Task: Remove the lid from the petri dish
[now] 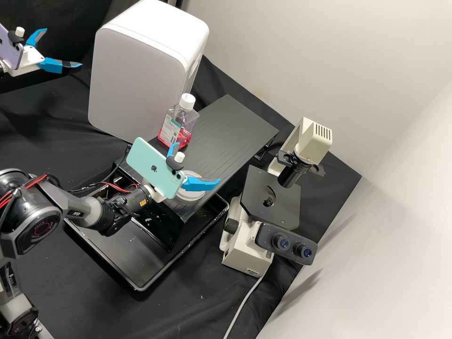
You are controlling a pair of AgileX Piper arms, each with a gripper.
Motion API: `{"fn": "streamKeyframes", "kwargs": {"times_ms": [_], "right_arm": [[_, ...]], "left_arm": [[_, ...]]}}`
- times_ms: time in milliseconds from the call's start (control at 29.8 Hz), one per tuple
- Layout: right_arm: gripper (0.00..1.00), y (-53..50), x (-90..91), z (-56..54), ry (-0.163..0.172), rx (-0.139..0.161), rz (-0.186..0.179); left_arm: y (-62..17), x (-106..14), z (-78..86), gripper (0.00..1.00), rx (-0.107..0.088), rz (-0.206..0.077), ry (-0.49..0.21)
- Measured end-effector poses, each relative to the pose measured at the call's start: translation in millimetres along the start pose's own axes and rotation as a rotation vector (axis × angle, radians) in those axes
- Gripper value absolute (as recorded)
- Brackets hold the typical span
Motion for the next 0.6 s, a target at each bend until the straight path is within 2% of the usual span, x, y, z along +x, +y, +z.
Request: {"fn": "streamKeyframes", "kwargs": {"times_ms": [101, 168, 269, 336, 504, 605], "right_arm": [[1.0, 0.0, 0.0, 0.0, 0.0, 0.0, 0.0], [1.0, 0.0, 0.0, 0.0, 0.0, 0.0, 0.0], [1.0, 0.0, 0.0, 0.0, 0.0, 0.0, 0.0], [1.0, 0.0, 0.0, 0.0, 0.0, 0.0, 0.0], [1.0, 0.0, 0.0, 0.0, 0.0, 0.0, 0.0], [1.0, 0.0, 0.0, 0.0, 0.0, 0.0, 0.0]], "left_arm": [[-0.1, -0.7, 10.1, 1.0, -0.002, 0.0, -0.032], [0.4, -2.1, 22.8, 1.0, -0.005, 0.001, -0.073], [-2.9, -7.7, 43.8, 1.0, -0.018, -0.01, -0.147], [-9.2, -13.4, 51.9, 1.0, -0.019, -0.035, -0.19], [-24.6, -28.5, 61.7, 1.0, -0.048, -0.098, -0.256], [-31.0, -36.8, 65.8, 1.0, -0.075, -0.112, -0.292]]}}
